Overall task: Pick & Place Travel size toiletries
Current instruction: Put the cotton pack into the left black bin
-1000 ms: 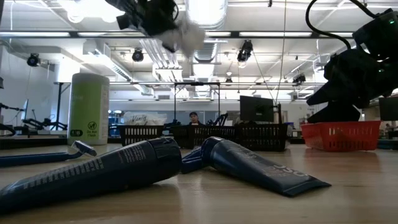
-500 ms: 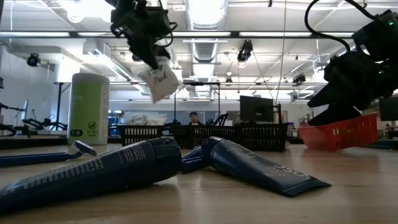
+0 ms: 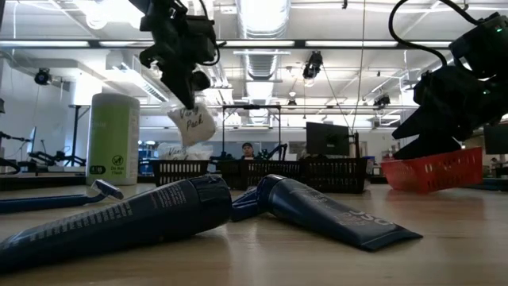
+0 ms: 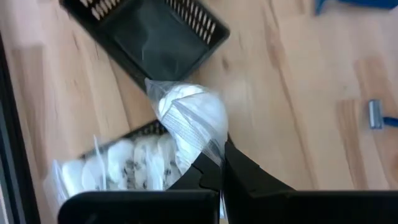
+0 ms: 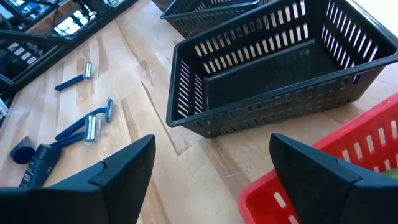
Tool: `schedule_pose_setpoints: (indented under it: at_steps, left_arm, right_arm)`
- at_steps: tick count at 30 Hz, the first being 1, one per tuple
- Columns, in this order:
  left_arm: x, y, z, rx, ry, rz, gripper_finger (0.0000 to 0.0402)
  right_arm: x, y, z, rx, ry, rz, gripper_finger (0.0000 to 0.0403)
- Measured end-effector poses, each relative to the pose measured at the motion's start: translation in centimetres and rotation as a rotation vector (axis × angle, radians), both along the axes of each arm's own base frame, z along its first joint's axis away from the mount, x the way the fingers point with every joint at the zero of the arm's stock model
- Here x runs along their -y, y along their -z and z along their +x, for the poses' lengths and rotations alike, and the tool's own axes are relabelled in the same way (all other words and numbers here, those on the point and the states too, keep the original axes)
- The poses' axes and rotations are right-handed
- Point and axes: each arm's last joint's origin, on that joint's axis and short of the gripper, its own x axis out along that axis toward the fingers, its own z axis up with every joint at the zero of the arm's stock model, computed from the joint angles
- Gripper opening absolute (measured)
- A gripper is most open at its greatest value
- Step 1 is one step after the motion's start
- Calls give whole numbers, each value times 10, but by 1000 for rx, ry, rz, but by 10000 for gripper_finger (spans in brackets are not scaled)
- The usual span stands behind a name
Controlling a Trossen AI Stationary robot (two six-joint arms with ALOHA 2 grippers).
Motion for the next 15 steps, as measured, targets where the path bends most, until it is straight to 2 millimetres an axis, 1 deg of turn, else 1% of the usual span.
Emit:
schedule_pose_setpoints:
  at_steps: [7, 11, 13, 15]
  left_arm:
    - [-3, 5, -5, -52, -25, 18, 0]
    - [-5, 22, -11, -100, -38, -48, 0]
    - [-6, 32, -12, -121, -40, -90, 0]
    - [-7, 39, -11, -126, -39, -109, 0]
  right_arm:
    - [0, 0, 0, 1, 0, 0, 289]
    - [0, 0, 0, 1, 0, 0, 278]
    - [0, 0, 0, 1, 0, 0, 273]
    - [0, 0, 0, 2, 0, 0, 268]
